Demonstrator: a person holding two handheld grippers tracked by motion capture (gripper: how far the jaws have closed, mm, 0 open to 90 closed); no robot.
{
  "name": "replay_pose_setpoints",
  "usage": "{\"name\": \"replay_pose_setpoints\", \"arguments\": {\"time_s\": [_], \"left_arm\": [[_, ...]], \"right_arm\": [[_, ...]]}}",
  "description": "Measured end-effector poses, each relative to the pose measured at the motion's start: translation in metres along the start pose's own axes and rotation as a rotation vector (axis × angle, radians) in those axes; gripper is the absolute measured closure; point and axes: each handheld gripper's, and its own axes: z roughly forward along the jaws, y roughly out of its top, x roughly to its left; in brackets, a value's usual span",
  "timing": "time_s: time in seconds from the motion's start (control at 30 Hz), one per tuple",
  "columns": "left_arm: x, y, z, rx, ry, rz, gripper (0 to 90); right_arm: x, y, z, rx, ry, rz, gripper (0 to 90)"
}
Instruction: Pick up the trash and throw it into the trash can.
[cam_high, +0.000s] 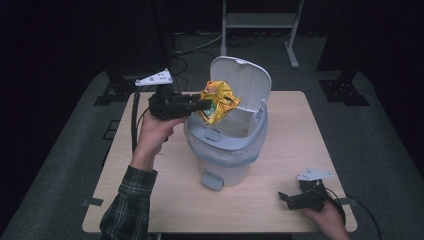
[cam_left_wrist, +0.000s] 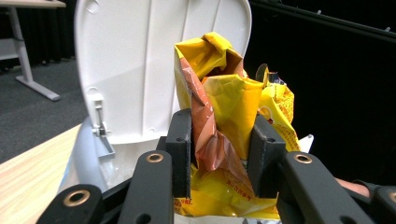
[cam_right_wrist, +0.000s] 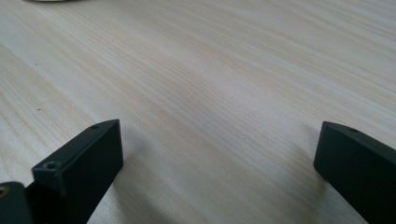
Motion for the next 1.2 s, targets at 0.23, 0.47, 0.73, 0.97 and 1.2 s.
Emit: {"name": "replay_pose_setpoints", "arguments": {"time_s": [0.23,0.47,0.73,0.97,1.2], "left_arm": [[0.001,-0.003,0.016,0.025,-0.004,0.003,65.0],[0.000,-0.005,0.023,0.040,0.010,0.015,63.1],[-0.001,-0.006,0.025,0.056,0.029,0.026,58.2],[-0.001,-0.005,0.024,0.052,0.039,0.030,54.0],[-0.002,-0.003,0.023,0.043,0.051,0.038,50.2]], "right_arm": [[0.000,0.000,0.000,0.000,0.004,-0.005,0.3],[0.000,0.000,0.000,0.000,0.004,-0.004,0.2],[0.000,0.000,0.000,0.000,0.004,-0.005,0.2],[0.000,0.000,0.000,0.000,0.004,-0.005,0.2],[0.000,0.000,0.000,0.001,0.004,-0.005,0.2]]}}
